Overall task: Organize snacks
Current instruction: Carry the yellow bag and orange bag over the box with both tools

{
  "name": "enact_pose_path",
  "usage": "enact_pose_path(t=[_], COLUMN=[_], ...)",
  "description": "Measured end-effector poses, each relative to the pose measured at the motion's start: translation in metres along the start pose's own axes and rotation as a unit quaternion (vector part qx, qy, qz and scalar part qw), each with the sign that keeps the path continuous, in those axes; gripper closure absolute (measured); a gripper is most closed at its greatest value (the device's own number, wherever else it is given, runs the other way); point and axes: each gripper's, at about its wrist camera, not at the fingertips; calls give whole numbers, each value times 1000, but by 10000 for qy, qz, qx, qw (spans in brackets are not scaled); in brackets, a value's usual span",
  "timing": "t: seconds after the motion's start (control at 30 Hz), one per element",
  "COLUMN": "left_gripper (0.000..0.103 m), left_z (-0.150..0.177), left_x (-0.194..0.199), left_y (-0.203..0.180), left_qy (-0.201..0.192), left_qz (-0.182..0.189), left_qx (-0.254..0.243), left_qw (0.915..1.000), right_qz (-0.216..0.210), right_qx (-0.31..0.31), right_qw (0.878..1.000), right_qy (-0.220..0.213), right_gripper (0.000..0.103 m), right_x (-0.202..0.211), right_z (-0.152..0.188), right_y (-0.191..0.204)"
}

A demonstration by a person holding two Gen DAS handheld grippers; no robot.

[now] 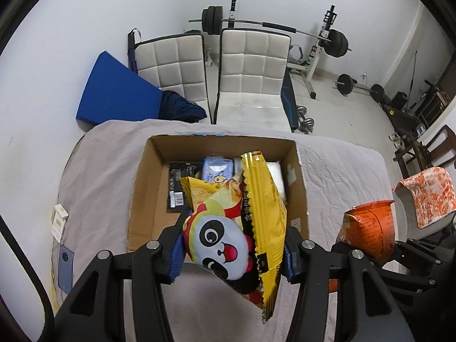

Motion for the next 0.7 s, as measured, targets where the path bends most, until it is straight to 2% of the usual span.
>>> enact_pose_path(t=[0.2, 0.37, 0.53, 0.7], left_gripper=[53, 53, 53, 53], left_z=[-7, -15, -23, -22], left_x=[-34, -82, -132, -179], left_y=[31, 61, 83, 100], left_qy=[512, 1042, 1655, 2266], left_qz=[212, 261, 457, 610], left_qx=[262, 384, 547, 658], left_qw=[9981, 9935, 9836, 9698], right_qz=[-290, -530, -649, -692], right_qx=[4, -91, -175, -269], right_qw=[9993, 9968, 9933, 9901], right_qy=[228, 595, 937, 1192], right_gripper=[62, 62, 62, 62], right_x=[-33, -88, -147, -196], right_z=[-11, -21, -29, -33], right_y=[13, 21, 34, 44])
Point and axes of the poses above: each gripper's, at about its wrist camera, not at the fingertips, and x roughly against the way its jaws point, y to its left, z to its underside, and after that the axes turned 8 degrees about x, right-handed
